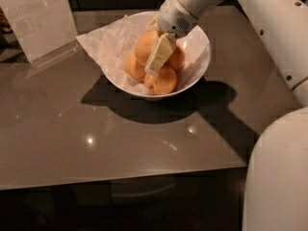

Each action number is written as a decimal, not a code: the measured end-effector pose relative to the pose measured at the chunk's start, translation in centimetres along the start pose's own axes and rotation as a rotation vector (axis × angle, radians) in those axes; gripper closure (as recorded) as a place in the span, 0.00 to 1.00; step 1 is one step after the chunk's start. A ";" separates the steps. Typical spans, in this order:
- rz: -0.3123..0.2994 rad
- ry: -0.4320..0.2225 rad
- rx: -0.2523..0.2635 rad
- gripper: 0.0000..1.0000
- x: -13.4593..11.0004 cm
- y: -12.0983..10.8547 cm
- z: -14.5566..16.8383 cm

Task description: Pick orange from white bowl

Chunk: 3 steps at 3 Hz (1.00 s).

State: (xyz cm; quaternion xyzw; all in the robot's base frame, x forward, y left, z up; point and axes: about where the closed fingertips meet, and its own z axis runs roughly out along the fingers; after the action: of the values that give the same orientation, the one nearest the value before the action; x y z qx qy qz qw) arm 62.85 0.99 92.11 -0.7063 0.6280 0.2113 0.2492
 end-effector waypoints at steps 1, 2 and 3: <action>0.000 0.000 0.000 0.65 0.0 0.0 0.0; 0.000 0.000 0.000 0.89 0.0 0.0 0.0; 0.000 0.000 0.000 1.00 -0.2 0.0 -0.2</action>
Offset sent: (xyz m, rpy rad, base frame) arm 0.0000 0.0000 0.0000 0.0000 0.0000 0.0000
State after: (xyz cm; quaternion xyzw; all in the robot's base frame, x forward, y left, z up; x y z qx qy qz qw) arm 62.85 0.97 92.40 -0.7063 0.6279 0.2114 0.2492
